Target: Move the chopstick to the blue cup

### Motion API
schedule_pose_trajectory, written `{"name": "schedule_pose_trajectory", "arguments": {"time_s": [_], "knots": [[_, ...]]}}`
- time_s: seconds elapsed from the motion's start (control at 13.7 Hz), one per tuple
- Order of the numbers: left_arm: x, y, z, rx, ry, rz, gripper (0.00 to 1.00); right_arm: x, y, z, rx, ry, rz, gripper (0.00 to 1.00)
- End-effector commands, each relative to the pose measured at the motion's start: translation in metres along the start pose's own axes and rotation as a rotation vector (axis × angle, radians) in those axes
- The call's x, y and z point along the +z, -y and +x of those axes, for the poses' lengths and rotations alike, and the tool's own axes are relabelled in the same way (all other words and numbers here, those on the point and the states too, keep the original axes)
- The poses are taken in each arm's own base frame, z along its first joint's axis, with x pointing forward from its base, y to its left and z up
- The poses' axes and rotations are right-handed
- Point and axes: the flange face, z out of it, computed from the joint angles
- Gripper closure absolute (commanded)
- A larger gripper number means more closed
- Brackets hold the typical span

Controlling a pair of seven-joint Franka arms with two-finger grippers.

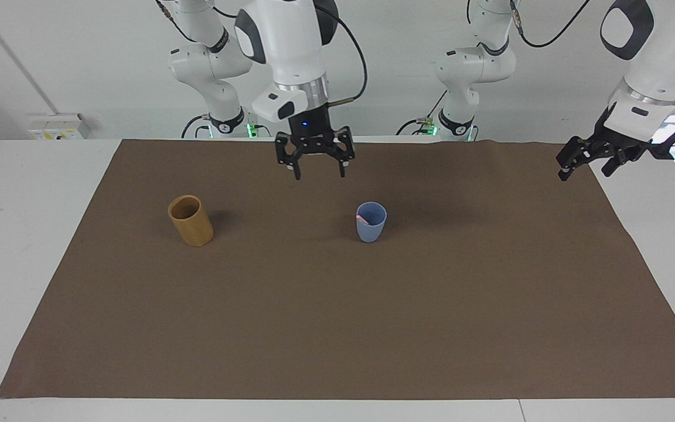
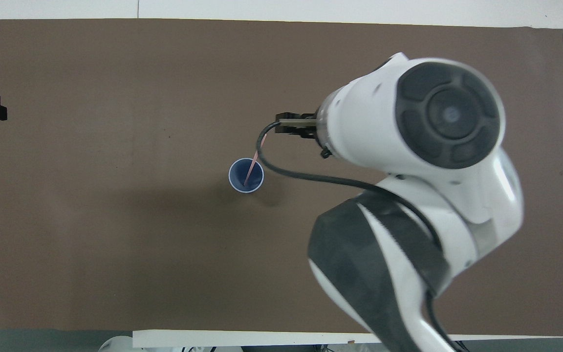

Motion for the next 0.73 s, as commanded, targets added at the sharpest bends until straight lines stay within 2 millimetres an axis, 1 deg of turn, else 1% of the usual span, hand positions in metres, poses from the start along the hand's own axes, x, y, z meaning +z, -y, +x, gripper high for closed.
{"name": "schedule_pose_trajectory", "arguments": {"time_s": [0.0, 0.07, 0.15, 0.22, 0.37, 0.44, 0.51, 0.66], "knots": [[-0.002, 0.003, -0.008, 0.011, 0.004, -0.010, 0.00, -0.043, -0.087, 0.014, -0.047, 0.064, -0.061, 0.00], [-0.003, 0.003, -0.007, 0.011, 0.003, -0.010, 0.00, -0.061, -0.115, 0.012, -0.048, 0.097, -0.081, 0.00], [-0.002, 0.003, -0.008, 0.011, 0.004, -0.010, 0.00, -0.076, -0.138, 0.010, -0.050, 0.126, -0.105, 0.00], [-0.003, 0.003, -0.007, 0.011, 0.003, -0.010, 0.00, -0.086, -0.159, 0.008, -0.044, 0.158, -0.116, 0.00], [-0.002, 0.003, -0.008, 0.011, 0.004, -0.010, 0.00, -0.105, -0.215, 0.005, -0.066, 0.216, -0.119, 0.00], [-0.003, 0.003, -0.007, 0.011, 0.003, -0.010, 0.00, -0.104, -0.235, 0.005, -0.099, 0.237, -0.114, 0.00], [-0.002, 0.003, -0.008, 0.011, 0.004, -0.010, 0.00, -0.094, -0.254, -0.002, -0.120, 0.260, -0.116, 0.00], [-0.003, 0.003, -0.007, 0.011, 0.003, -0.010, 0.00, -0.089, -0.260, -0.008, -0.152, 0.273, -0.131, 0.00]]}}
